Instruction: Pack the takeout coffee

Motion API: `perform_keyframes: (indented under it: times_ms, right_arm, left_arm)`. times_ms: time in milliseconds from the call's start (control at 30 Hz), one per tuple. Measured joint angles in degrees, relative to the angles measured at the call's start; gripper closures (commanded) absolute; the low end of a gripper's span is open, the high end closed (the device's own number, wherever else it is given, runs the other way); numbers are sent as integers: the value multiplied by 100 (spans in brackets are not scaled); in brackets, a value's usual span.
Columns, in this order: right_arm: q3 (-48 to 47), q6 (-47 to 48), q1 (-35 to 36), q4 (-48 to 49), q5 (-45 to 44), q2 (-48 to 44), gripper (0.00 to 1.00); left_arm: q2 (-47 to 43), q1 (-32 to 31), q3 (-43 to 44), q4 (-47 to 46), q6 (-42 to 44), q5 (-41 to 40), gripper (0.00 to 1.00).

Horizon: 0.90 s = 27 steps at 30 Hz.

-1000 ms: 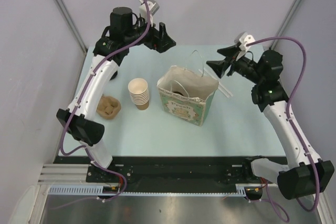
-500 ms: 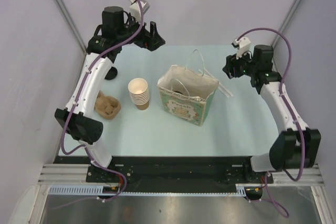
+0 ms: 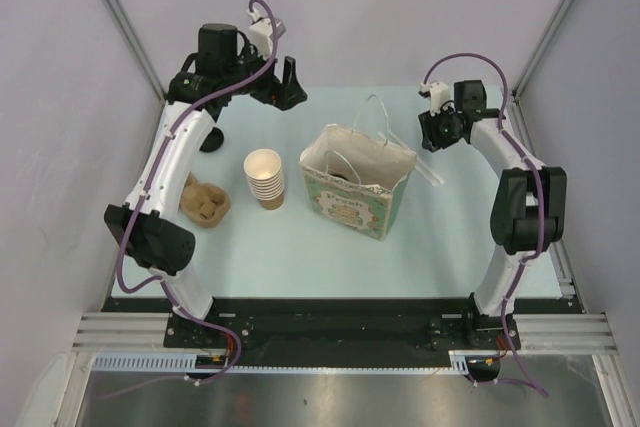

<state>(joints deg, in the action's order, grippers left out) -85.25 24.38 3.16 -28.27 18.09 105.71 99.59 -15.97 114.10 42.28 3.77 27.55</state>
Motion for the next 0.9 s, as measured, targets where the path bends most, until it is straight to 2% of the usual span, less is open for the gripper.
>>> perform_keyframes:
  times_ms: [333, 900]
  right_arm:
    - [-883, 184, 68, -407, -190, 1320, 59]
    - [-896, 160, 415, -391, -675, 1714, 59]
  left_arm:
    - [0, 26, -11, 208, 107, 2, 9]
    - [2, 164, -184, 393, 127, 7, 9]
